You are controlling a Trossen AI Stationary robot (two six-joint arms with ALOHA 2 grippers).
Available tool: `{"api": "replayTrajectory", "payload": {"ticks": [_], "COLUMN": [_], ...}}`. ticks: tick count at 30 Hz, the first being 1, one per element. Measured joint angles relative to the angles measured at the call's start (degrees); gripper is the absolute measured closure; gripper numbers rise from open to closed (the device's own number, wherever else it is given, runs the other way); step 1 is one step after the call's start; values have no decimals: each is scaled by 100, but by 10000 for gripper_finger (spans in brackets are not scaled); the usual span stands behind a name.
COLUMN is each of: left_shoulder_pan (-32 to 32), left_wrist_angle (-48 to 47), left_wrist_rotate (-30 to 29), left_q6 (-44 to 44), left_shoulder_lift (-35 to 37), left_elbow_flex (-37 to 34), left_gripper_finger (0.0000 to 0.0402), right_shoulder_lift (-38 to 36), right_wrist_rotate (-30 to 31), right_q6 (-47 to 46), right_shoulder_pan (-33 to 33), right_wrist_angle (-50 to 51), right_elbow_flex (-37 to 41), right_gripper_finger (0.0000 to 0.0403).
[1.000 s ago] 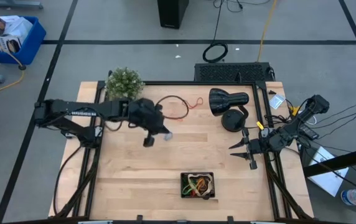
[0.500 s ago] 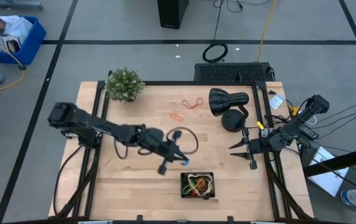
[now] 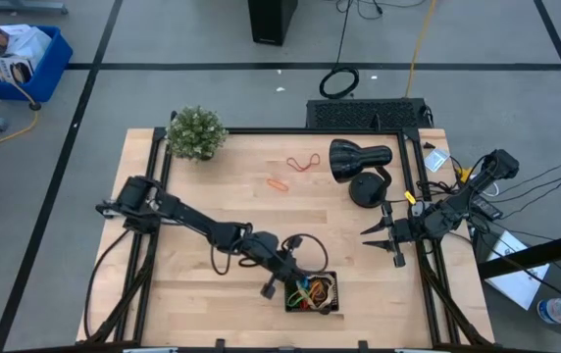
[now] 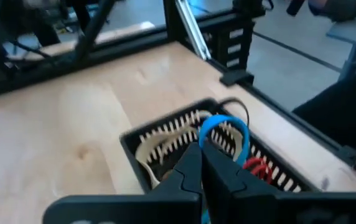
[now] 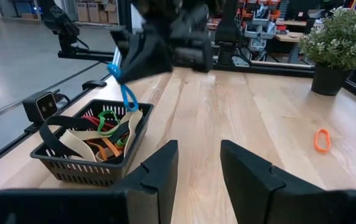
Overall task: Pick and place rubber bands into bin
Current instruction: Put the blue rubber band into the black bin
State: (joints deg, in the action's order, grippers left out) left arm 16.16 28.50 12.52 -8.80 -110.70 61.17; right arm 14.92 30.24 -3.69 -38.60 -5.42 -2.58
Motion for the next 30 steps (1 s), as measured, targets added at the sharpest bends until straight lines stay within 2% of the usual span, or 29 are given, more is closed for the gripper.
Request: {"api": "replayTrajectory", "payload": {"ticks": [5,11,16,21,30], "left_shoulder_pan": [34,51,121,152,160], "left_wrist_angle": [185,-21,-127,-303,-299], "left_wrist_rotate": [48,550,558,565,511], "left_q6": [-6,160,398,601,615], "left_shoulder_lift": [-285,-333,-332,-333,-333], "left_elbow_flex": [-2,-2,-2,-4,-2], "left_gripper_finger": [394,393,398,385,381], "right_shoulder_lift": [17,28,57,57,57], "right_wrist_rotate": [0,-2,-2,-2,-2], "right_q6": [-8,-10,-10,-12,-12], "right_shoulder_pan": [-1,1,1,0,1], "right_wrist_angle": [1,5,5,5,5], "right_elbow_flex": [1,1,1,0,1], "right_gripper_finger": [286,287,287,287,287]}}
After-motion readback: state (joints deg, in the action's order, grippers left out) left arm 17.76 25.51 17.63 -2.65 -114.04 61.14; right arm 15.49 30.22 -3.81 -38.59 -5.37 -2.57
